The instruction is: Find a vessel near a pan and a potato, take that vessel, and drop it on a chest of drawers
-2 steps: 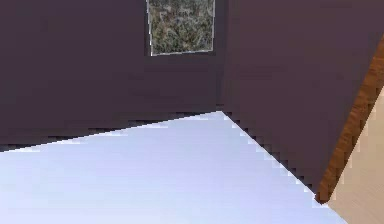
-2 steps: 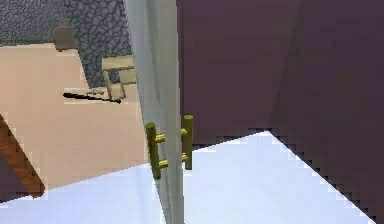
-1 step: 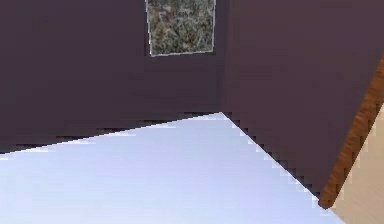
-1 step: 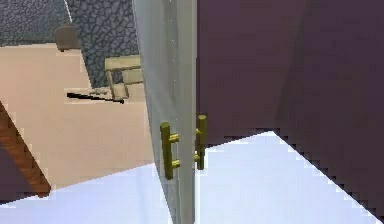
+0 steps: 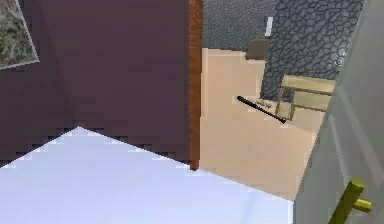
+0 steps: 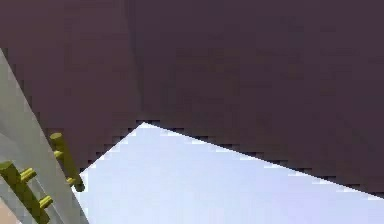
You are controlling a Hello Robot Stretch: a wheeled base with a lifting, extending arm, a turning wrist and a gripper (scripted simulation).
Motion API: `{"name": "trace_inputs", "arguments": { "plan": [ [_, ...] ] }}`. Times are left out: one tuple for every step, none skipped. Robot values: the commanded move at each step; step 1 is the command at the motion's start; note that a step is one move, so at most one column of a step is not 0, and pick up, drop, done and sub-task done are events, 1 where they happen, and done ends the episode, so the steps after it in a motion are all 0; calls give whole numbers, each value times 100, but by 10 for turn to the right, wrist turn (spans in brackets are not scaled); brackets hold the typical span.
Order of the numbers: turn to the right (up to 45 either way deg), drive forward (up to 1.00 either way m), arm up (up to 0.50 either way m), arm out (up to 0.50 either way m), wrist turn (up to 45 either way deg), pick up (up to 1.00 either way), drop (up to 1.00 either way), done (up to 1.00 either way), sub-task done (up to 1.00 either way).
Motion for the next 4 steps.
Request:
{"name": "trace_inputs", "arguments": {
  "plan": [
    [0,40,0,0,0,0,0,0,0],
    [240,0,0,0,0,0,0,0,0],
    [0,100,0,0,0,0,0,0,0],
    [120,0,0,0,0,0,0,0,0]
  ]
}}
